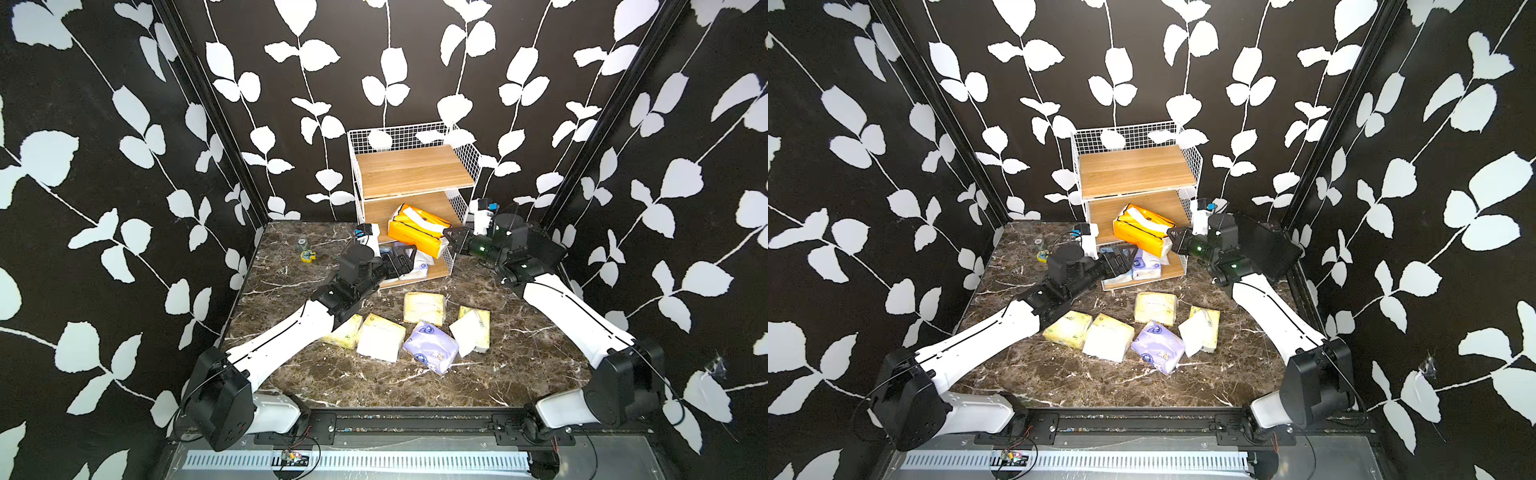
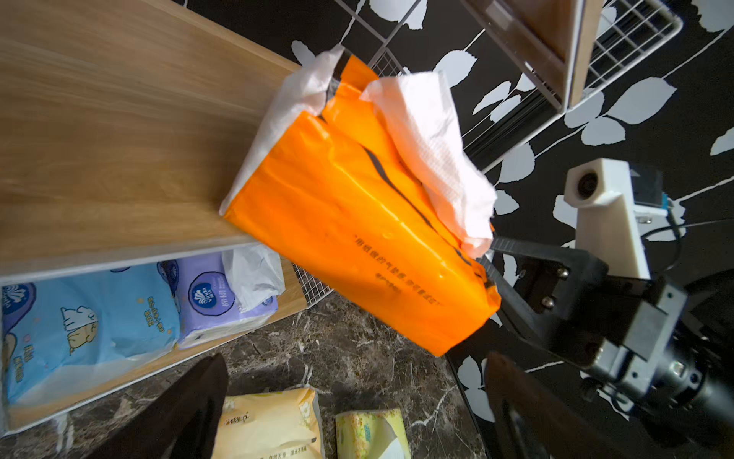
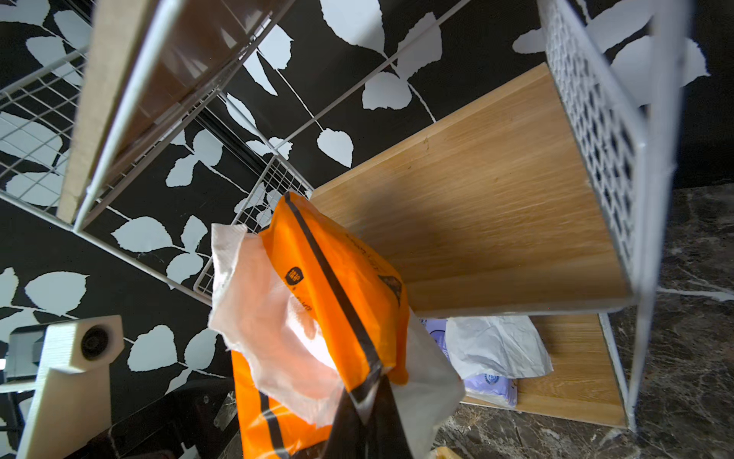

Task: Remove the tissue boxes from the shelf
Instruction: Pick up a box of tissues from the shelf.

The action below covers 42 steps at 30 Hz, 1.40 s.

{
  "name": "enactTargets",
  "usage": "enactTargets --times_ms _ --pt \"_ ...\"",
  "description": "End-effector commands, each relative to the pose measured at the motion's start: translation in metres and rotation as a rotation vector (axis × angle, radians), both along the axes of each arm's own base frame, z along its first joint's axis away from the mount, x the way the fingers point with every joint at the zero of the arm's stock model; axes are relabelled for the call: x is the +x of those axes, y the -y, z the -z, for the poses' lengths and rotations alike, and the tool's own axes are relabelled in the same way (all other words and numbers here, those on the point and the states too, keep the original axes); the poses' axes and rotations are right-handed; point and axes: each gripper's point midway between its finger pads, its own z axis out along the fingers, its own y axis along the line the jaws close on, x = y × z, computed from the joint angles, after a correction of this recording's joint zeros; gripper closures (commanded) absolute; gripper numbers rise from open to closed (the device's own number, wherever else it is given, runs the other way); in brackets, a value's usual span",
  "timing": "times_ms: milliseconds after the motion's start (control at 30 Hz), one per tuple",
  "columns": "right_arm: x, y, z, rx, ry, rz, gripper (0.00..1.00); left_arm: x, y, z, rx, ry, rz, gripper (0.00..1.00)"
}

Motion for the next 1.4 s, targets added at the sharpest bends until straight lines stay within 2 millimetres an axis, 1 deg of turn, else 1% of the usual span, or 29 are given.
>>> enactTargets --times_ms 0,133,233,400,500,633,667,700,733,800,867,967,1000,1067,1200,1233,1267,1333,1367 --pt "-0.006 -0.007 0.010 0.004 -0.025 -0.058 1.00 0.012 0.001 -0.030 -0.042 0.077 -0.047 0.01" --pt "-0.009 -0.012 0.019 -0.003 -0.043 -0.099 1.00 0.022 0.004 -0.024 -0.035 0.071 -0.070 0.01" --pt "-0.013 -0.015 0.025 0.005 -0.058 -0.122 1.00 0.029 0.011 -0.016 -0.043 0.057 -0.070 0.01" --pt "-0.023 -0.013 0.023 0.008 -0.047 -0.137 1.00 0.039 0.025 -0.008 -0.050 0.041 -0.050 0.01" --pt "-0.028 -0.011 0.022 0.005 -0.044 -0.140 1.00 0.043 0.027 -0.008 -0.054 0.042 -0.054 0.01" --pt "-0.033 -0.015 0.024 0.015 -0.051 -0.172 1.00 0.047 0.027 -0.008 -0.072 0.048 -0.066 0.02" --pt "-0.034 -0.015 0.025 0.018 -0.054 -0.178 1.00 0.048 0.028 -0.007 -0.071 0.048 -0.066 0.04" --pt "-0.035 -0.015 0.025 0.019 -0.055 -0.180 1.00 0.040 0.041 -0.007 -0.072 0.046 -0.036 0.06" --pt "-0.036 -0.016 0.024 0.021 -0.052 -0.183 1.00 0.040 0.043 -0.008 -0.073 0.050 -0.032 0.09" --pt "-0.039 -0.016 0.023 0.027 -0.050 -0.191 1.00 0.039 0.046 -0.009 -0.078 0.054 -0.025 0.20" --pt "-0.042 -0.018 0.020 0.037 -0.048 -0.203 1.00 0.038 0.047 -0.010 -0.085 0.058 -0.021 0.29" --pt "-0.048 -0.021 0.012 0.046 -0.039 -0.227 1.00 0.032 0.049 -0.017 -0.091 0.072 -0.008 0.44" --pt "-0.050 -0.021 0.010 0.046 -0.036 -0.230 1.00 0.030 0.049 -0.020 -0.089 0.079 -0.004 0.47" --pt "-0.056 -0.024 0.006 0.046 -0.031 -0.243 1.00 0.023 0.049 -0.025 -0.083 0.094 0.004 0.50" --pt "-0.071 -0.029 -0.004 0.035 -0.014 -0.271 1.00 0.008 0.042 -0.024 -0.060 0.087 -0.005 0.52" --pt "-0.076 -0.031 -0.006 0.031 -0.012 -0.278 0.96 0.003 0.040 -0.025 -0.062 0.089 -0.001 0.52" --pt "-0.081 -0.033 -0.009 0.026 -0.002 -0.288 0.86 -0.002 0.038 -0.026 -0.064 0.091 0.003 0.53" --pt "-0.087 -0.035 -0.010 0.013 0.006 -0.292 0.57 -0.011 0.034 -0.027 -0.056 0.091 0.006 0.53" --pt "-0.089 -0.035 -0.009 0.005 0.011 -0.284 0.49 -0.017 0.030 -0.029 -0.049 0.092 0.009 0.53"
